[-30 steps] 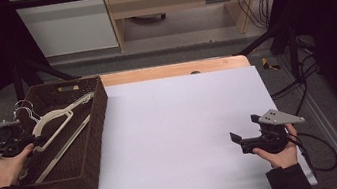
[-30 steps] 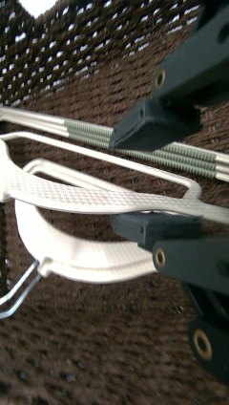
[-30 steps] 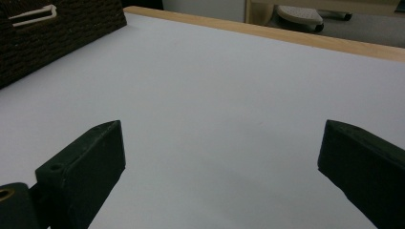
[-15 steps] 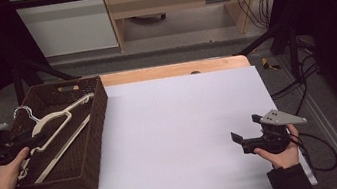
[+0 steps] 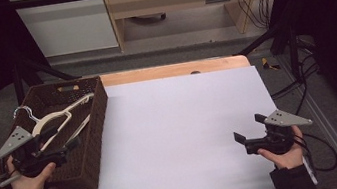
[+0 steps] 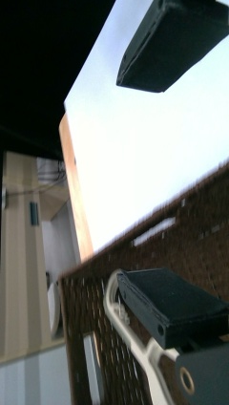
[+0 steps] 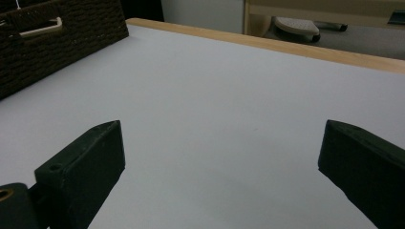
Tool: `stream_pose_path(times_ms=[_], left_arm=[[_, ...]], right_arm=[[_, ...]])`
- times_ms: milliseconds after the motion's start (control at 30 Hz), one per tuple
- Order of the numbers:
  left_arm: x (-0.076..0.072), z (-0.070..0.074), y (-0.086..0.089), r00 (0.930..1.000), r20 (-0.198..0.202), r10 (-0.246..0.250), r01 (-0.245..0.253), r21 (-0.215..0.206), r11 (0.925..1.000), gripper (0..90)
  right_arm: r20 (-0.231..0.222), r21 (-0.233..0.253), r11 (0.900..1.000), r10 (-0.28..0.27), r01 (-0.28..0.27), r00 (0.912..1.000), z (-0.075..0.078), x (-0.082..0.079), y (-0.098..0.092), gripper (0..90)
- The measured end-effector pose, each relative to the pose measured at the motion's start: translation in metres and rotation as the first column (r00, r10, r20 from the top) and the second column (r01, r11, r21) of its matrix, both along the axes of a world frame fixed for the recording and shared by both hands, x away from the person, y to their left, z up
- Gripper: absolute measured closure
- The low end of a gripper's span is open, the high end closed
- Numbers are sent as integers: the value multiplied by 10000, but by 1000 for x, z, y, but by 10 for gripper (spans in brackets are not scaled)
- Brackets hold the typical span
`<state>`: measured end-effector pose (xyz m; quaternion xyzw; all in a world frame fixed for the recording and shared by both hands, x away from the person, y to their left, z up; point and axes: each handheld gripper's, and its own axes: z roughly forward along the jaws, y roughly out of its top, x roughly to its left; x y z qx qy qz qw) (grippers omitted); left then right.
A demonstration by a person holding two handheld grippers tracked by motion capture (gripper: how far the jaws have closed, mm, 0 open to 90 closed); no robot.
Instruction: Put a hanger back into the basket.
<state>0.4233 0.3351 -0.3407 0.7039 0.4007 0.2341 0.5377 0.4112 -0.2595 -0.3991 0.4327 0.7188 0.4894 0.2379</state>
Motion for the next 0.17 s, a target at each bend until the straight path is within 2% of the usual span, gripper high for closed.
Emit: stream_pose_path(times_ms=[167], left_arm=[[-6,-11,-14,9991,86,-426,427,-172,9989,60]], right_arm=[[139,143,9999,3,-5,9999,2,-2,-6,21]])
